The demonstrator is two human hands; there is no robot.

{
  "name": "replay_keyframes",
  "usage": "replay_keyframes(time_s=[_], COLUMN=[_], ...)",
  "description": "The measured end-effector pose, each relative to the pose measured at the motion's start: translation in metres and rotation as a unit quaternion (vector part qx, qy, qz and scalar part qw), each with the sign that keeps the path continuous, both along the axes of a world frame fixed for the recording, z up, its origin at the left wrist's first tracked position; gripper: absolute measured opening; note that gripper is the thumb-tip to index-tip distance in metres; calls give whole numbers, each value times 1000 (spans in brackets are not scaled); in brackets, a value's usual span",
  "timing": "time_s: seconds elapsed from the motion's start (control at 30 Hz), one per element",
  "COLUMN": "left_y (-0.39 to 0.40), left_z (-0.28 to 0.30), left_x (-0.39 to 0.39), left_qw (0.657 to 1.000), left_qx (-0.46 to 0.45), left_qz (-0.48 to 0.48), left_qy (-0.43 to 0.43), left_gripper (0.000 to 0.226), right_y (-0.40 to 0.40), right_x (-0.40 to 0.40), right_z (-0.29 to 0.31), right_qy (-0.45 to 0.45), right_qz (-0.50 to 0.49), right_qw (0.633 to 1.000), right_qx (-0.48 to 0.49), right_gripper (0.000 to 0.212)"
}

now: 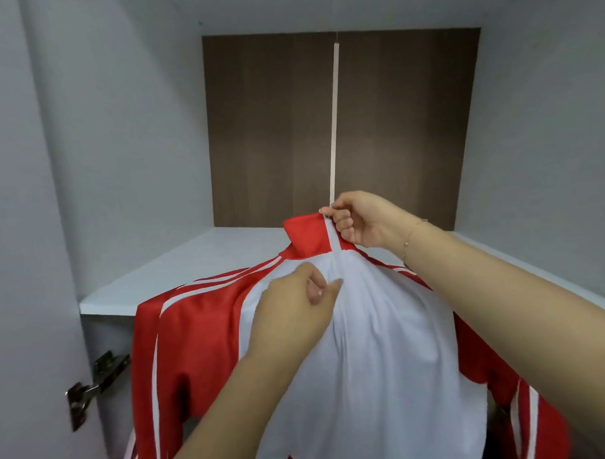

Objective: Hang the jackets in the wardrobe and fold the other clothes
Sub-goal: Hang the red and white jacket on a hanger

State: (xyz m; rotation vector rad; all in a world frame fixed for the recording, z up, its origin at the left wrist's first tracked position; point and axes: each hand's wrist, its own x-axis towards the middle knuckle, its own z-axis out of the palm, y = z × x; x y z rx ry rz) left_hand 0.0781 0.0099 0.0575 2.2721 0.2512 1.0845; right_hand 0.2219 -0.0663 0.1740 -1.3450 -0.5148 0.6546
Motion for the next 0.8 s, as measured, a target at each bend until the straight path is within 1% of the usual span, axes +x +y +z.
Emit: replay_keyframes(time_s=[0.03, 0.1, 0.13, 0.17, 0.23, 0.27, 0.3, 0.33, 0.37, 0.4, 0.43, 0.53, 0.57, 0.6, 0.63, 0.67, 0.7, 0.73, 0.8], left_y=[3, 11, 14, 17, 24, 26, 28, 29, 29, 29, 29, 30, 30, 31, 34, 37, 43, 50, 67], left_z=[11, 23, 23, 21, 15, 13, 13, 14, 14, 15, 15, 13, 11, 9, 8, 6, 5, 5, 5], left_x=[9, 28, 34, 40, 46, 48, 48, 48, 48, 47, 47, 42, 40, 38, 35, 33, 29, 26, 23], left_qw=[999, 991, 984, 981, 980, 980, 981, 981, 982, 983, 984, 990, 992, 993, 989, 975, 958, 945, 938], left_qx=[17, 71, 92, 102, 111, 111, 107, 102, 95, 86, 77, 34, 27, 40, 76, 116, 137, 137, 107], left_qz=[28, 68, 71, 67, 54, 51, 50, 50, 46, 40, 32, 4, 5, 31, 89, 164, 229, 269, 287], left_qy=[5, 94, 133, 154, 158, 155, 155, 155, 156, 157, 158, 137, 123, 107, 94, 91, 102, 125, 164], left_gripper=[29, 37, 36, 38, 40, 40, 40, 41, 42, 43, 43, 41, 39, 36, 31, 29, 35, 44, 53], right_y=[2, 4, 5, 6, 8, 8, 9, 9, 9, 12, 16, 34, 40, 45, 50, 55, 59, 64, 70], right_x=[3, 11, 15, 19, 31, 37, 44, 51, 59, 66, 72, 75, 74, 73, 72, 70, 68, 66, 60], right_z=[0, 0, -2, -5, -13, -19, -24, -27, -30, -30, -30, -28, -27, -28, -28, -29, -29, -30, -32], right_qy=[-9, -26, -34, -46, -102, -163, -242, -331, -415, -463, -472, -395, -366, -344, -329, -320, -312, -293, -238], right_qz=[8, 13, 15, 18, 11, -12, -52, -101, -142, -151, -134, -42, -25, -17, -14, -17, -17, -15, -1], right_qw=[1000, 999, 998, 997, 988, 973, 947, 905, 853, 818, 806, 824, 835, 848, 860, 868, 876, 887, 915], right_qx=[-7, -28, -43, -62, -119, -160, -204, -247, -282, -306, -330, -404, -410, -402, -390, -378, -368, -356, -326], right_gripper=[28, 28, 28, 27, 28, 30, 32, 35, 38, 39, 37, 26, 24, 23, 23, 23, 23, 23, 23])
